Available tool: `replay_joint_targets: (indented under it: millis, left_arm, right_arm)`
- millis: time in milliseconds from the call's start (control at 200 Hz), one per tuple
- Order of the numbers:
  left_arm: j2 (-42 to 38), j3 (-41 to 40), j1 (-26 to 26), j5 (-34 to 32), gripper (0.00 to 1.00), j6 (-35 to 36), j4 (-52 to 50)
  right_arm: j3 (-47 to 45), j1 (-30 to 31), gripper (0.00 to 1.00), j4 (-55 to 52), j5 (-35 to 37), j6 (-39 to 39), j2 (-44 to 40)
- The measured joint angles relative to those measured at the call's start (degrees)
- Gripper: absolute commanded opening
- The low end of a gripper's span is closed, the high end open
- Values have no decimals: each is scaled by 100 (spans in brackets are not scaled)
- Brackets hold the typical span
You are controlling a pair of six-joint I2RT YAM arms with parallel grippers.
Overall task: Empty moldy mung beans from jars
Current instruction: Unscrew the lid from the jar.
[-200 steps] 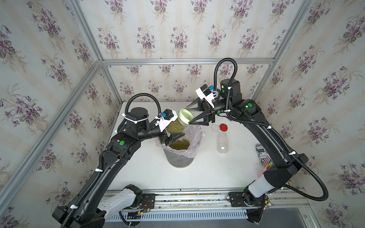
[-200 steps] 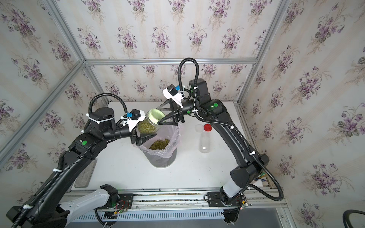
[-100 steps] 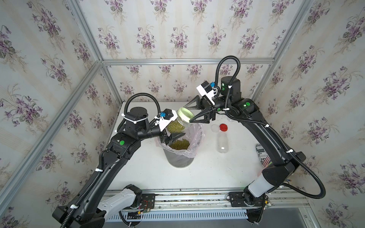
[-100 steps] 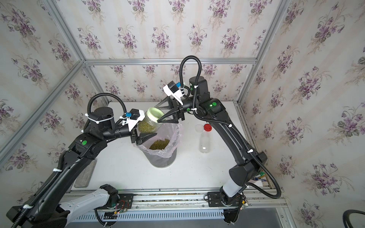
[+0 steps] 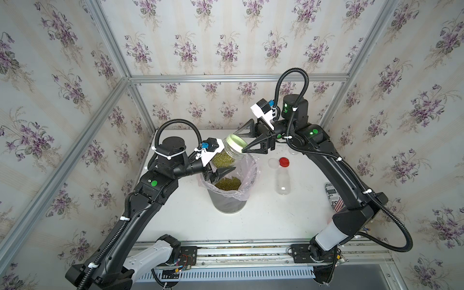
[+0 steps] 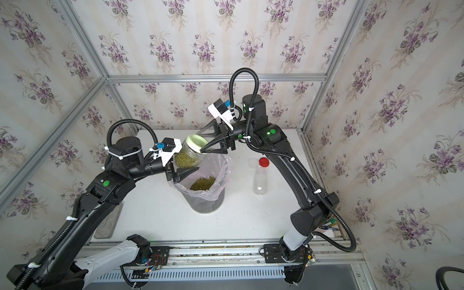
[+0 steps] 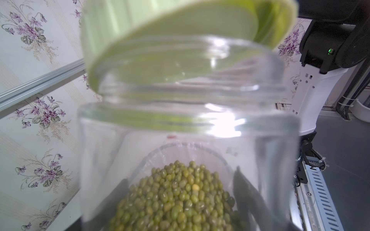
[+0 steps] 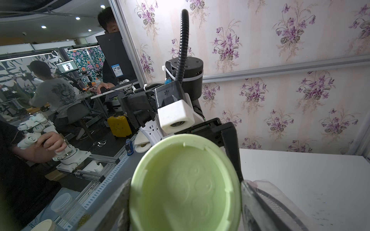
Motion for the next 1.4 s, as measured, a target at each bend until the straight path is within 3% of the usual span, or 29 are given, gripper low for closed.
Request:
replay_joint_targets:
  millis: [689,894,1054,1399]
  left_arm:
    - [-2,-22,39,-337,1,-186,-13]
    - [-7,-22,22,-221,1,-120,-11]
    - [33,-22,20,-20,1,-31,201]
    - [142,-11,33,138,1,-140,70]
  right_arm:
    - [-516,-2,61,1421,321,1674,15]
    - [-778,-11,61,1469,310,1620,-258]
    - [-638,-55,61,1145,225,1084,-345]
    - [72,-450,61,1097,-859,516,223]
